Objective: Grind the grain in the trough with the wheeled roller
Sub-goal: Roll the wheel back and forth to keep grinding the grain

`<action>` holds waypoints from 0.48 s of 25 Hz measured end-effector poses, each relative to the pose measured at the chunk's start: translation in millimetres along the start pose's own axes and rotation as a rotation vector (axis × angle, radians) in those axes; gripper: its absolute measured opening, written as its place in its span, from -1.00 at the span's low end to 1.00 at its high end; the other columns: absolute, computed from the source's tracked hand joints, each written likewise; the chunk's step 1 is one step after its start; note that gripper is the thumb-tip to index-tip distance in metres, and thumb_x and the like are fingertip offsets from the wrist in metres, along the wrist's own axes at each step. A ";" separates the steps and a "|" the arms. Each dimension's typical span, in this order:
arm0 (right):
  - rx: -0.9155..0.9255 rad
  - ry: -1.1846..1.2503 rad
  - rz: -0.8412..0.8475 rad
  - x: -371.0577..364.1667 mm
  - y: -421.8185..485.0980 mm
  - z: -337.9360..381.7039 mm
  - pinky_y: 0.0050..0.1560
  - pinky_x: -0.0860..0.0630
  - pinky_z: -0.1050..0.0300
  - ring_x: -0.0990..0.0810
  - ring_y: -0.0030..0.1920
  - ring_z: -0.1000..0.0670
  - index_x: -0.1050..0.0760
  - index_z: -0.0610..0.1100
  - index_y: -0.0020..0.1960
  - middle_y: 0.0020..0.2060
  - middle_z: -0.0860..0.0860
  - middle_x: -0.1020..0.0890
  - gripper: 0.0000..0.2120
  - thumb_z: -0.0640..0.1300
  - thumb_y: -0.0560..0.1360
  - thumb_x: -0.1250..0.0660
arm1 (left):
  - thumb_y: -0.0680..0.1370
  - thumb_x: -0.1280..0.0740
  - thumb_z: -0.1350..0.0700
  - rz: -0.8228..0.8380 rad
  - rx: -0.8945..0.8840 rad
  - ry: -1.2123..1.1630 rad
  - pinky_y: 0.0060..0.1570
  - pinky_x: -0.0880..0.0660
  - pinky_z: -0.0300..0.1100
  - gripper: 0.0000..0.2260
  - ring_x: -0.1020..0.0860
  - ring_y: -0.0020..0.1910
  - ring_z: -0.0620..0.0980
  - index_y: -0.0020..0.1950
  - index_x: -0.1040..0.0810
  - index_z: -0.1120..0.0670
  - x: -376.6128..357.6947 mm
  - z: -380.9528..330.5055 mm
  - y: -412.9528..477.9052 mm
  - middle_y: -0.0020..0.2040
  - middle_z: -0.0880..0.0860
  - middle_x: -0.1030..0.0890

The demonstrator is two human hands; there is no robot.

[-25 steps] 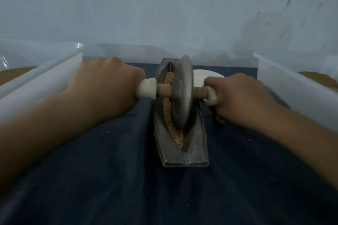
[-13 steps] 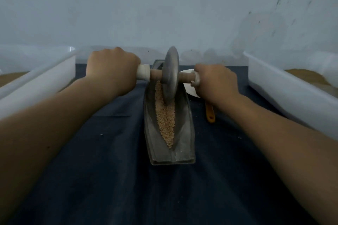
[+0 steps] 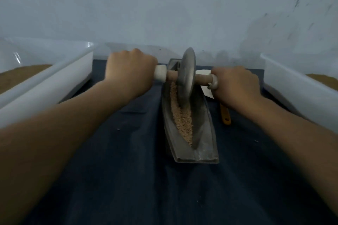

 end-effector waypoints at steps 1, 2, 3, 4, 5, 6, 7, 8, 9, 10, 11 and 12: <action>-0.036 0.018 0.024 -3.1 6.8 2.2 -0.42 -0.25 0.16 -0.44 -0.35 -0.03 -0.48 0.06 -0.10 -0.36 0.05 -0.46 -0.95 -0.06 0.49 -0.35 | 0.51 -0.31 0.11 0.036 0.009 -0.010 -0.32 -0.33 -0.08 -0.92 -0.45 -0.30 0.12 -0.04 -0.57 -0.03 0.3 -1.7 10.7 -0.29 0.03 -0.38; -0.047 0.023 0.039 -4.5 9.8 3.9 -0.40 -0.28 0.15 -0.46 -0.32 -0.05 -0.50 0.05 -0.05 -0.34 0.05 -0.47 -0.95 -0.07 0.50 -0.35 | 0.51 -0.31 0.14 0.055 0.012 -0.012 -0.30 -0.35 -0.08 -0.90 -0.45 -0.28 0.12 -0.01 -0.57 0.00 1.4 -2.9 16.3 -0.25 0.05 -0.41; -0.040 0.027 0.051 -4.6 8.1 4.4 -0.39 -0.30 0.14 -0.47 -0.31 -0.05 -0.50 0.05 -0.05 -0.33 0.04 -0.48 -0.95 -0.07 0.51 -0.35 | 0.51 -0.30 0.15 0.061 0.008 -0.009 -0.30 -0.36 -0.08 -0.90 -0.43 -0.29 0.11 -0.01 -0.57 0.01 3.5 -3.5 15.7 -0.25 0.05 -0.42; -0.018 0.032 0.062 -2.0 2.4 3.7 -0.39 -0.30 0.13 -0.47 -0.31 -0.05 -0.46 0.06 -0.10 -0.33 0.04 -0.47 -0.94 -0.06 0.51 -0.35 | 0.51 -0.30 0.14 0.058 -0.003 -0.011 -0.32 -0.34 -0.08 -0.91 -0.41 -0.30 0.09 -0.02 -0.56 0.00 6.3 -3.0 10.0 -0.26 0.04 -0.41; 0.018 0.033 0.065 1.8 -7.4 2.2 -0.40 -0.27 0.13 -0.45 -0.32 -0.05 -0.40 0.07 -0.17 -0.34 0.05 -0.46 -0.86 -0.04 0.49 -0.35 | 0.51 -0.31 0.12 0.036 -0.017 -0.011 -0.35 -0.31 -0.10 -0.94 -0.37 -0.34 0.08 -0.04 -0.54 -0.02 8.8 -1.0 -0.4 -0.30 0.02 -0.37; 0.059 0.023 0.052 8.7 -19.4 0.3 -0.42 -0.22 0.15 -0.42 -0.36 -0.04 -0.33 0.08 -0.25 -0.37 0.05 -0.43 -0.78 -0.03 0.44 -0.37 | 0.50 -0.34 0.08 -0.005 -0.043 -0.008 -0.40 -0.26 -0.14 -0.98 -0.33 -0.39 0.06 -0.09 -0.53 -0.04 13.2 -0.3 -13.5 -0.35 -0.01 -0.31; 0.107 0.001 0.022 17.6 -32.5 -0.1 -0.45 -0.16 0.19 -0.36 -0.43 -0.01 -0.27 0.10 -0.31 -0.43 0.08 -0.39 -0.72 -0.03 0.35 -0.40 | 0.46 -0.38 0.04 -0.055 -0.074 -0.005 -0.45 -0.17 -0.19 -0.94 -0.25 -0.45 0.02 -0.16 -0.50 -0.05 19.7 0.3 -28.2 -0.39 -0.04 -0.24; 0.154 -0.033 -0.017 26.5 -43.7 0.5 -0.48 -0.10 0.25 -0.29 -0.49 0.05 -0.24 0.11 -0.34 -0.48 0.11 -0.33 -0.67 -0.02 0.23 -0.43 | 0.40 -0.42 0.01 -0.074 -0.101 -0.002 -0.47 -0.07 -0.25 -0.86 -0.14 -0.51 -0.02 -0.24 -0.47 -0.06 25.3 2.0 -39.4 -0.43 -0.06 -0.18; 0.182 -0.062 -0.055 33.1 -49.4 1.7 -0.48 -0.04 0.31 -0.22 -0.54 0.11 -0.21 0.13 -0.37 -0.53 0.15 -0.27 -0.63 -0.01 0.10 -0.44 | 0.34 -0.45 0.00 -0.085 -0.111 0.008 -0.46 0.01 -0.29 -0.80 -0.04 -0.53 -0.06 -0.30 -0.42 -0.07 29.8 3.6 -44.5 -0.46 -0.08 -0.14; 0.190 -0.080 -0.057 36.0 -49.5 4.0 -0.47 -0.02 0.35 -0.18 -0.55 0.14 -0.20 0.13 -0.39 -0.55 0.16 -0.23 -0.61 -0.01 0.04 -0.44 | 0.30 -0.46 0.00 -0.064 -0.106 0.026 -0.46 0.05 -0.30 -0.78 0.00 -0.54 -0.08 -0.32 -0.40 -0.08 30.2 2.6 -43.6 -0.47 -0.08 -0.13; 0.173 -0.087 -0.022 33.6 -44.1 5.8 -0.47 -0.02 0.33 -0.19 -0.54 0.14 -0.21 0.13 -0.39 -0.54 0.15 -0.26 -0.62 -0.02 0.07 -0.44 | 0.32 -0.44 0.00 -0.033 -0.097 0.048 -0.47 0.04 -0.28 -0.81 -0.02 -0.54 -0.07 -0.30 -0.42 -0.08 25.4 -0.6 -41.2 -0.47 -0.08 -0.16; 0.135 -0.066 0.026 26.0 -35.3 6.0 -0.48 -0.06 0.28 -0.24 -0.50 0.11 -0.23 0.12 -0.38 -0.49 0.13 -0.32 -0.66 -0.03 0.17 -0.44 | 0.38 -0.41 0.01 -0.006 -0.076 0.052 -0.48 -0.01 -0.25 -0.88 -0.12 -0.54 -0.05 -0.24 -0.47 -0.08 18.5 -4.4 -37.4 -0.44 -0.06 -0.20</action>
Point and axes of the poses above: each hand's wrist, its own y-axis towards the middle knuckle, its own x-axis out of the back of the hand, z = x × y, the point moved 6 cm from there along y, towards the middle knuckle
